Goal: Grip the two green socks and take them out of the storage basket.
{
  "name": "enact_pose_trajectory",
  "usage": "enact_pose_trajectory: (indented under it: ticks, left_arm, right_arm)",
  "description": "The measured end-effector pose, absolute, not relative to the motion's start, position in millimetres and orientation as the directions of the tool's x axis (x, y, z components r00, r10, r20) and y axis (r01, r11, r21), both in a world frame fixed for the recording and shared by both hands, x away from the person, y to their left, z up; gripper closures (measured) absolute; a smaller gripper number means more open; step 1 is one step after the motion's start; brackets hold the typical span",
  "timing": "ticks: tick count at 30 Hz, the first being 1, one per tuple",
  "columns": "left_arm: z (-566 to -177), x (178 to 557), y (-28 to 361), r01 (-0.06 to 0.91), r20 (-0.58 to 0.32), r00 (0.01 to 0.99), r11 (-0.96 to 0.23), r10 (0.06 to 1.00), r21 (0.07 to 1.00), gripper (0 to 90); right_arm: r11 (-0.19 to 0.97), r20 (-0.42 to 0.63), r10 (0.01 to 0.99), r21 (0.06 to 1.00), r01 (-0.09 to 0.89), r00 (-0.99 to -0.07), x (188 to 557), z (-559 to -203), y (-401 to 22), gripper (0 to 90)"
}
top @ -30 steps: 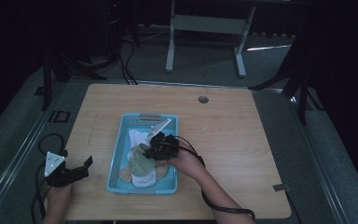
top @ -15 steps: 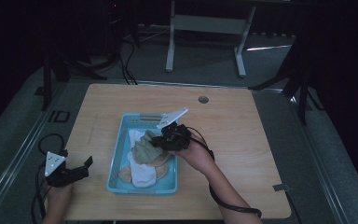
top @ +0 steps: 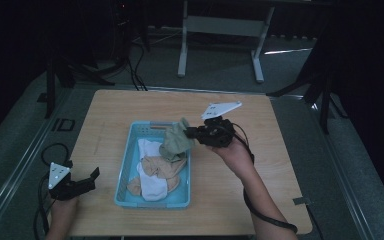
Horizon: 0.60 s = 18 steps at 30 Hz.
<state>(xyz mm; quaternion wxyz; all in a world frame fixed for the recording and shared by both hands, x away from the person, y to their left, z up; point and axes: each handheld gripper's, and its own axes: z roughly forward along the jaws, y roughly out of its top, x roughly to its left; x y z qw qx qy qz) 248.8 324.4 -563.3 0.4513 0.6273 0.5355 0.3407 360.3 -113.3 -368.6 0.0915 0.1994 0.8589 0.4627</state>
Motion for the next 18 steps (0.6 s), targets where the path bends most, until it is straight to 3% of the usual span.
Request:
enact_pose_trajectory:
  ticks: [18]
  left_arm:
    - [-563.1, 248.6, 323.9, 0.365, -0.051, 0.189, -0.022, 0.981, 0.931, 0.0]
  right_arm:
    - [0.400, 0.036, 0.607, 0.850, 0.344, -0.794, 374.8, -372.3, -195.2, 86.1]
